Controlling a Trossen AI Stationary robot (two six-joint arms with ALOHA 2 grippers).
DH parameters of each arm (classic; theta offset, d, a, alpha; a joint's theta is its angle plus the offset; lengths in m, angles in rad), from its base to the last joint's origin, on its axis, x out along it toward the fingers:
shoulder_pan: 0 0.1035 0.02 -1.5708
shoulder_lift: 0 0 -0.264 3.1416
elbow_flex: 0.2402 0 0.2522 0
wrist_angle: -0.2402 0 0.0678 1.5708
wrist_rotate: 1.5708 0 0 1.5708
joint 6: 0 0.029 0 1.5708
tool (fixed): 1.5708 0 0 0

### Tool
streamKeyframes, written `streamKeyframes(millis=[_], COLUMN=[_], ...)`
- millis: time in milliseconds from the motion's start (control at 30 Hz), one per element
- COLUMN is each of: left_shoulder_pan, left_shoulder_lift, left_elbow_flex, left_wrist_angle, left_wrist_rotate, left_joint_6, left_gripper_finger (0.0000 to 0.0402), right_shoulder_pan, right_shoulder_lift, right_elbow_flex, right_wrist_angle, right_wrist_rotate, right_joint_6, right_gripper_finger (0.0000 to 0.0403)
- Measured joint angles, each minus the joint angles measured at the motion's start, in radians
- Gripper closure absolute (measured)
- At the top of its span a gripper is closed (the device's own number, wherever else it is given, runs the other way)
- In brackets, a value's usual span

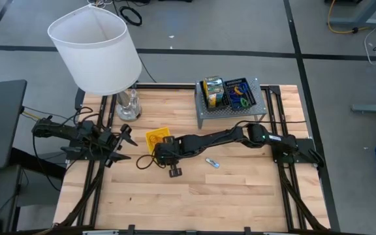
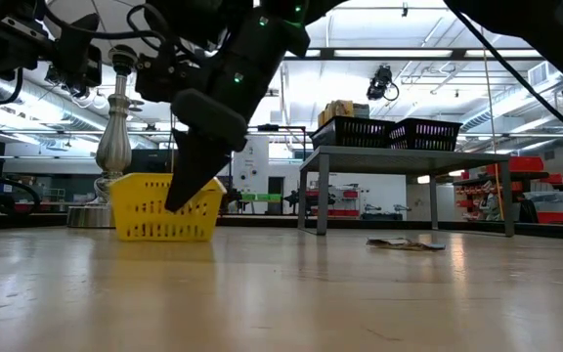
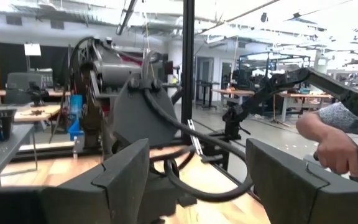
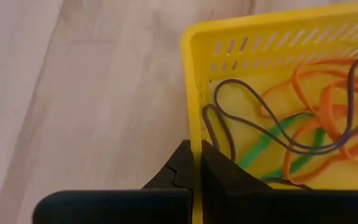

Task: Pick & Place Office Desk Supplies
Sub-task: Put the yellow bin on the shelf

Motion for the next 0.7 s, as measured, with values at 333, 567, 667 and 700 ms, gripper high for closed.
streamKeyframes(millis=[333, 567, 667, 700], left_shoulder_pan=[0.000, 0.000, 0.000, 0.000], left_shoulder_lift=[0.000, 0.000, 0.000, 0.000], left_elbow_flex=[0.000, 0.000, 0.000, 0.000], left_wrist_angle=[0.001, 0.044, 0.084, 0.095], left_wrist_rotate=[0.048, 0.205, 0.230, 0.233], left_joint_6=[-0.084, -0.312, -0.338, -0.341], left_gripper_finger=[0.0133, 0.0133, 0.0133, 0.0133], right_shoulder_pan=[0.000, -0.003, -0.006, -0.006], right_shoulder_lift=[0.003, 0.004, 0.007, 0.007], right_elbow_flex=[-0.002, -0.003, -0.004, -0.004], right_wrist_angle=[0.028, 0.052, 0.053, 0.053], right_wrist_rotate=[-0.011, -0.015, -0.023, -0.023], right_joint_6=[0.007, 0.014, 0.016, 0.016], right_gripper_finger=[0.0390, 0.0373, 0.0353, 0.0348])
